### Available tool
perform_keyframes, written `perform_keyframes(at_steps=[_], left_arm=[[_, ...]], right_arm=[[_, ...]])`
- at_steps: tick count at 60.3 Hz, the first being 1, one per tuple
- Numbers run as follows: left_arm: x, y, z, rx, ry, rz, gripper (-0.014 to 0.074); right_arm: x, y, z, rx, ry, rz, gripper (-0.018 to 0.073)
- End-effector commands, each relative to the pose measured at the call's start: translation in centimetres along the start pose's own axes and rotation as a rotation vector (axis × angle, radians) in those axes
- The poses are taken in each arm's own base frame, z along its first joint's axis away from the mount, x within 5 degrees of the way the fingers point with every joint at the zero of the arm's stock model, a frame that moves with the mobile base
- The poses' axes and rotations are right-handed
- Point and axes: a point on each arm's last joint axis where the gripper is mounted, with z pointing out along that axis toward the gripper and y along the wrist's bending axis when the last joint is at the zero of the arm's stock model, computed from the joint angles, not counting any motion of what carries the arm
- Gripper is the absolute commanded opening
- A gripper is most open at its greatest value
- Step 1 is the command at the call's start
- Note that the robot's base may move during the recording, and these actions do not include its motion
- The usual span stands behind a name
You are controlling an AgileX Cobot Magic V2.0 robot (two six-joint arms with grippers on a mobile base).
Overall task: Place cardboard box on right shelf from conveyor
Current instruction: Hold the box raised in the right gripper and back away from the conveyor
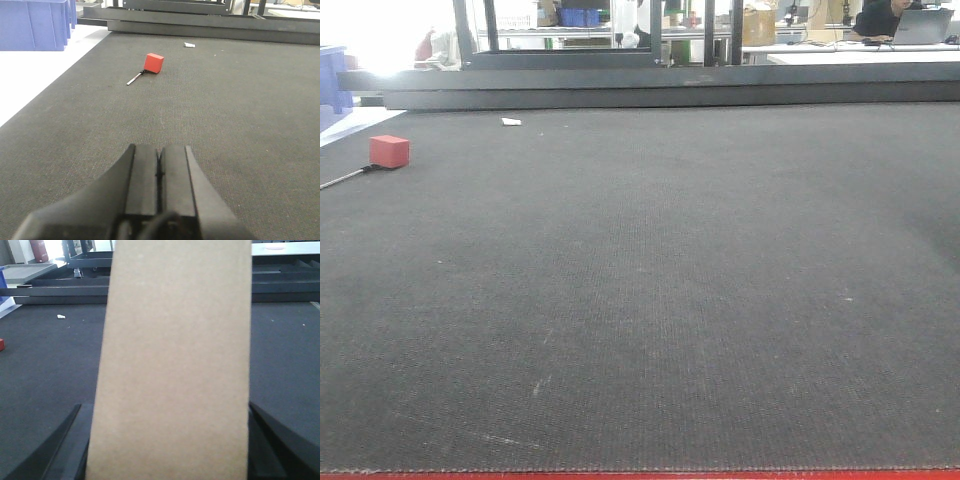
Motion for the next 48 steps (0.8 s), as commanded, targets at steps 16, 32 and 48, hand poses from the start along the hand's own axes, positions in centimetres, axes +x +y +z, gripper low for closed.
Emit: perform_keyframes(at_steps=[16,32,48], left_arm=[[-0.59,0.06,-0.09,-0.006,-0.093,-0.005,-0.0116],[-0.59,0.06,-0.09,-0.006,-0.093,-0.005,-0.0116],[-0.59,0.06,-0.09,-0.006,-0.093,-0.005,-0.0116]], right_arm=[[-1.52,0.20,-0.14,-0.007,-0.100,-0.013,0.0277],[-1.52,0.20,-0.14,-0.007,-0.100,-0.013,0.0277],[-1.52,0.20,-0.14,-0.007,-0.100,-0.013,0.0277]])
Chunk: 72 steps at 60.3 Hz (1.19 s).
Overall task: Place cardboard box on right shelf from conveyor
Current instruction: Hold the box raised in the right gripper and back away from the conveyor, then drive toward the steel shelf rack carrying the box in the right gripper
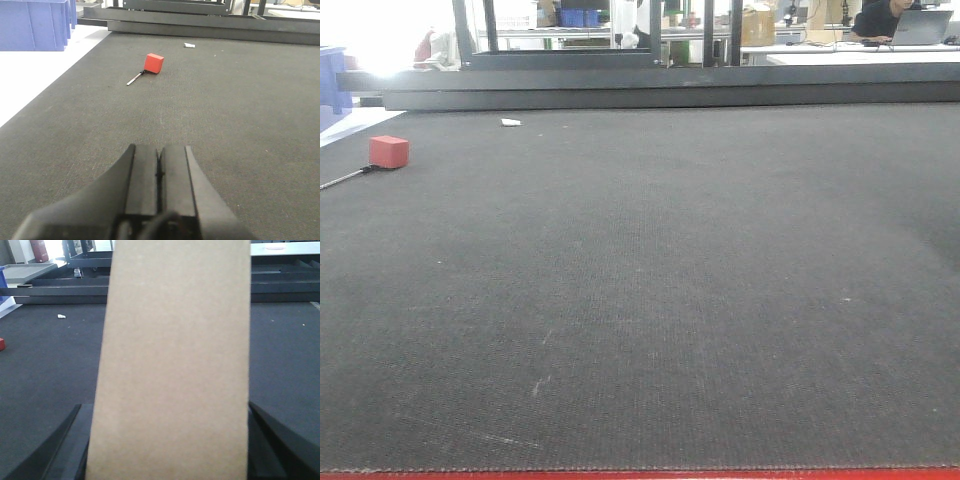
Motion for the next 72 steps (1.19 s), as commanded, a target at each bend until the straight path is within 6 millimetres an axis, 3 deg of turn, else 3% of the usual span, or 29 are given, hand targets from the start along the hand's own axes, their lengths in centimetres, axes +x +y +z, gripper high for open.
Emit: perform_keyframes(at_steps=[1,72], left_arm=[[-0.59,0.06,-0.09,-0.006,-0.093,-0.005,-0.0116],[-0.59,0.06,-0.09,-0.006,-0.093,-0.005,-0.0116]], right_arm=[[-1.52,0.20,-0.14,-0.007,-0.100,-0.012,0.0277],[-1.52,0.20,-0.14,-0.007,-0.100,-0.012,0.0277]])
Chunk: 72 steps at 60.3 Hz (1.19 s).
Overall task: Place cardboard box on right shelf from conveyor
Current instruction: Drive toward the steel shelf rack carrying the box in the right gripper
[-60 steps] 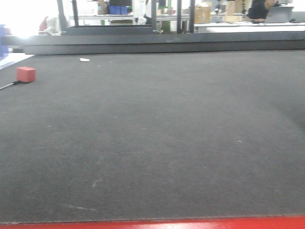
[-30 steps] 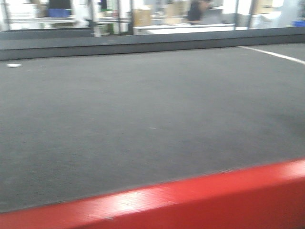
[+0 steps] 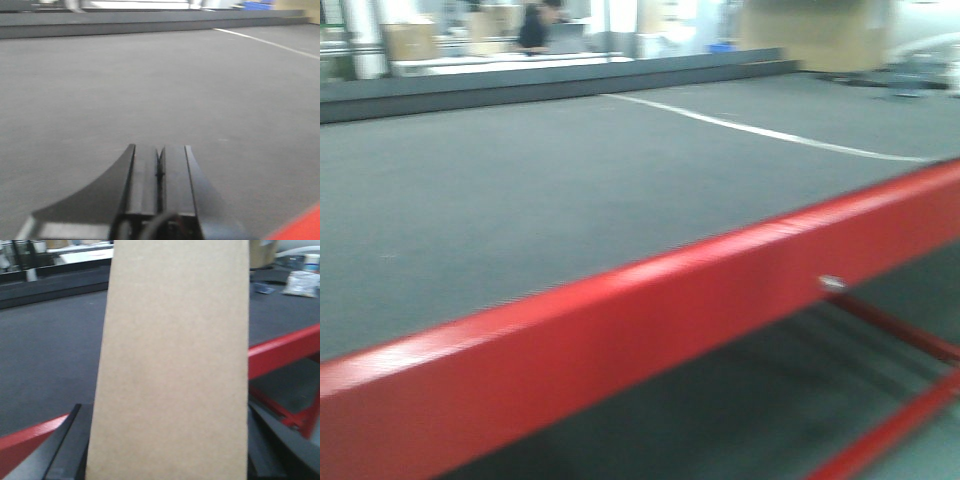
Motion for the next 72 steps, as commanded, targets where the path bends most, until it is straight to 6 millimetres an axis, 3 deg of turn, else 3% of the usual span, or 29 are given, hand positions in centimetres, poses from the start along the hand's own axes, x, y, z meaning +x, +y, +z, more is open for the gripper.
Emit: perform_keyframes(at_steps=[1,72], left_arm=[[-0.59,0.06,-0.09,-0.006,-0.093,-0.005,-0.0116],[-0.59,0.06,-0.09,-0.006,-0.093,-0.005,-0.0116]], right_arm=[[-1.54,0.20,-0.14,-0.007,-0.103,-0.012,0.0277],[-1.54,0.20,-0.14,-0.007,-0.103,-0.012,0.0277]])
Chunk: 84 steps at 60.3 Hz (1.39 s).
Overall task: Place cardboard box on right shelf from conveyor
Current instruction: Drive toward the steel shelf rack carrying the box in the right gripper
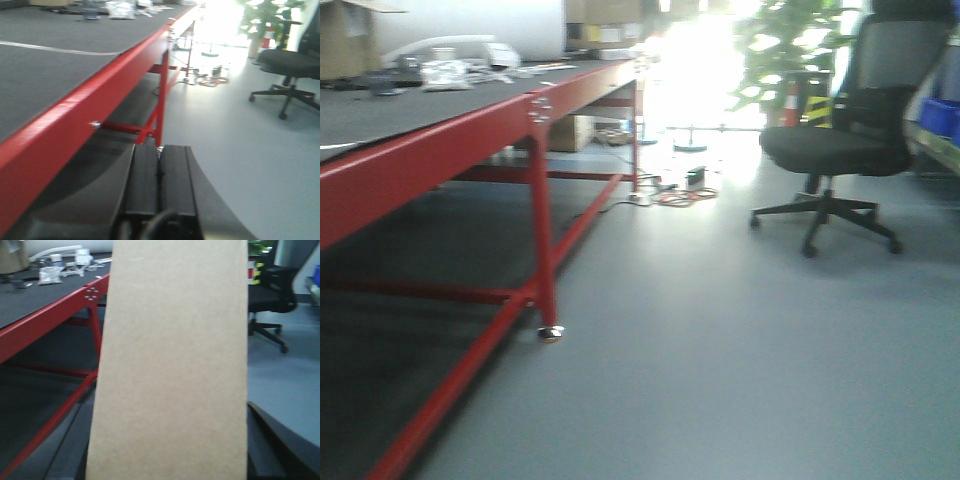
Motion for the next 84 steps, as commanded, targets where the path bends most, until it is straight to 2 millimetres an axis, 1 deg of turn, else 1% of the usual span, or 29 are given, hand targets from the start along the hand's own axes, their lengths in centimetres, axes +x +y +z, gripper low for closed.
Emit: perform_keyframes(at_steps=[1,84], left_arm=[[-0.59,0.06,-0.09,-0.006,-0.093,-0.005,-0.0116],[-0.59,0.05,-0.10,-0.006,-0.093,-0.005,-0.0116]], right_arm=[[-1.57,0.20,-0.15,-0.007,-0.106,-0.012,0.0277],[-1.57,0.20,-0.15,-0.007,-0.106,-0.012,0.0277]])
